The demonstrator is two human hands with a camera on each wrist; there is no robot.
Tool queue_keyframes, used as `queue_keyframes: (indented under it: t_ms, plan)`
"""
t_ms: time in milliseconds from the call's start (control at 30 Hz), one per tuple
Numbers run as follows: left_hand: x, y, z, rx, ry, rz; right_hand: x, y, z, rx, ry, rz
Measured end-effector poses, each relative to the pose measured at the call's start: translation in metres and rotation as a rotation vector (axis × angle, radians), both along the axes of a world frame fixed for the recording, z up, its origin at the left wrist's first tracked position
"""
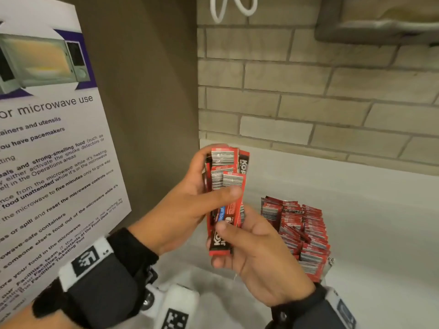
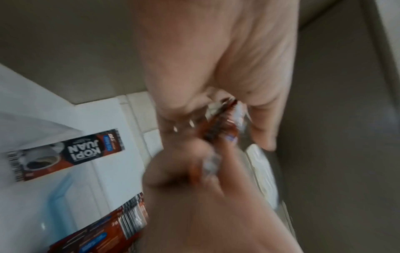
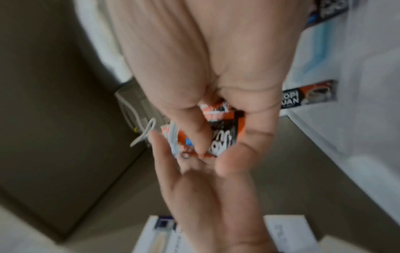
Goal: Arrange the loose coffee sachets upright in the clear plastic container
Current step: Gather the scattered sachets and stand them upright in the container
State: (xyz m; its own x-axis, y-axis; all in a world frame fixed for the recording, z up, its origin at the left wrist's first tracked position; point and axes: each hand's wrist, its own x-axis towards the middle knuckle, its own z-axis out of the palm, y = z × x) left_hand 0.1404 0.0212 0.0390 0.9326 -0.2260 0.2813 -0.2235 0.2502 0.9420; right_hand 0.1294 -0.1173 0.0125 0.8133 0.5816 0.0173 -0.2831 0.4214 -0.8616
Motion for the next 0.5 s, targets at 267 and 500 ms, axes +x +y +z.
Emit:
queue_keyframes:
  t_ms: [267, 500]
  plan:
    - [0.008, 0.007, 0.0, -0.049, -0.051, -0.095, 0.0, -0.001, -0.003, 0.2, 0.247, 0.279]
    - [0.01, -0.001, -0.006, 0.022, -0.152, 0.116, 0.003, 0.003, 0.004, 0.298, 0.536, 0.072]
